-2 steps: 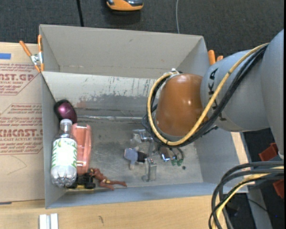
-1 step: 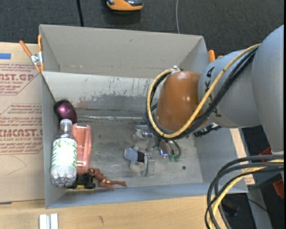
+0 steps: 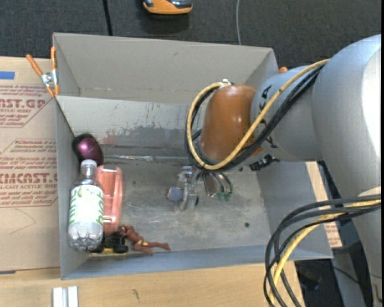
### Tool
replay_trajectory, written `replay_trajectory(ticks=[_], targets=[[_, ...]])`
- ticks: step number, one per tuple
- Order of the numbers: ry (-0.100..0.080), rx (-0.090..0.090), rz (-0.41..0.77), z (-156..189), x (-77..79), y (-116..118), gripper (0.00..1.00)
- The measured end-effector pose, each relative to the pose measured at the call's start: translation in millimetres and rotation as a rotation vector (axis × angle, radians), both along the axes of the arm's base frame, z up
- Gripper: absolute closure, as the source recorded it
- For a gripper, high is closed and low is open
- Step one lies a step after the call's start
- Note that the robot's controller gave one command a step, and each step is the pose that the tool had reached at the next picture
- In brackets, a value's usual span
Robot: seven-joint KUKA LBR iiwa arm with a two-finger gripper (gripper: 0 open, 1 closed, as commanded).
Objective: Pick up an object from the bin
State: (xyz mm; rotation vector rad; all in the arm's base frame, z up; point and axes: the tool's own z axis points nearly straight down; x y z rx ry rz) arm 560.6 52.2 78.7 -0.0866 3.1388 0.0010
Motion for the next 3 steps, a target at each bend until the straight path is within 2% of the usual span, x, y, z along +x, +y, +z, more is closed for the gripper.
replay_trajectory(ticks=[1, 2, 3], targets=[[0.0, 0.0, 0.0, 0.0, 0.0, 0.0, 1.0], [0.0, 0.0, -0.004, 29.3, -0.9, -8.3, 1.0], [0.0, 0.0, -0.004, 29.3, -0.9, -8.3, 1.0]])
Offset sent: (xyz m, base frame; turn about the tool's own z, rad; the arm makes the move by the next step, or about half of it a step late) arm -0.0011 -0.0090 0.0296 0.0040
